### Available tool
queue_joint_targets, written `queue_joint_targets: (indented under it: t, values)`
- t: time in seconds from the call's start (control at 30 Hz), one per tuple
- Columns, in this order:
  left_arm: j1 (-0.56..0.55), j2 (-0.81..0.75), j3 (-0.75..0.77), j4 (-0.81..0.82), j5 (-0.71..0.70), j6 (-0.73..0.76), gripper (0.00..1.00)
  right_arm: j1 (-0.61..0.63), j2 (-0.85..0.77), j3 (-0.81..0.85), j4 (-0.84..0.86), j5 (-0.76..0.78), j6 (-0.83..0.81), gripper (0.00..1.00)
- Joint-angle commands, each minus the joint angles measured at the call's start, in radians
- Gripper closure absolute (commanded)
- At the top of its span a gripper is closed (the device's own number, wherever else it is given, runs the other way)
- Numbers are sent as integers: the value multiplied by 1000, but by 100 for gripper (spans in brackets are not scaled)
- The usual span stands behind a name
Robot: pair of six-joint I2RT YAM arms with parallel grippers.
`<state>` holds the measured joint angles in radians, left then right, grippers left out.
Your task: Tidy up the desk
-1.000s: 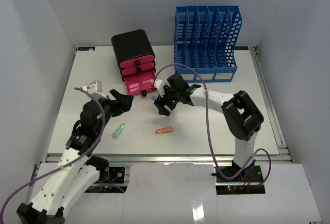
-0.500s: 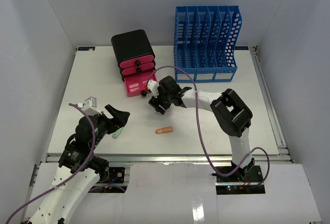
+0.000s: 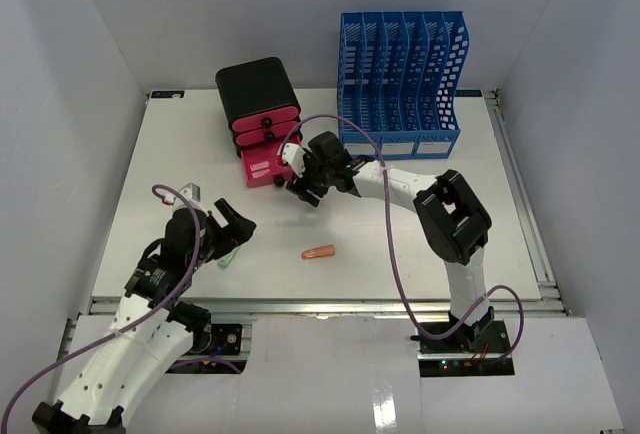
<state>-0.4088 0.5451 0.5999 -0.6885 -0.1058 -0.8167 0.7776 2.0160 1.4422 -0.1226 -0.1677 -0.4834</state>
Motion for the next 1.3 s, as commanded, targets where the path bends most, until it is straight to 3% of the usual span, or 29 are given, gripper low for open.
queue_joint_targets:
  t: [0.0, 0.4, 0.67, 0.9, 1.1, 1.27]
  values:
    - [1, 10, 33, -54, -13, -41, 3, -12, 60, 46, -39, 45, -27, 27]
    - [2, 2, 17, -56, -11, -64, 2, -41, 126, 89, -69, 7, 12, 32]
    - [1, 17, -7, -124, -45, -194, 2, -49, 128, 74, -118, -103, 14, 71]
    - [2, 42, -9, -139, -79, -208, 6, -47, 23, 10, -139, -121, -104, 89]
    - [1, 240, 17, -212, -106, -266, 9, -45, -93, 55, -153, -158, -237, 92]
    - [2, 326, 41, -249, -168, -301, 8, -36, -24, 232, -214, -109, -339, 91]
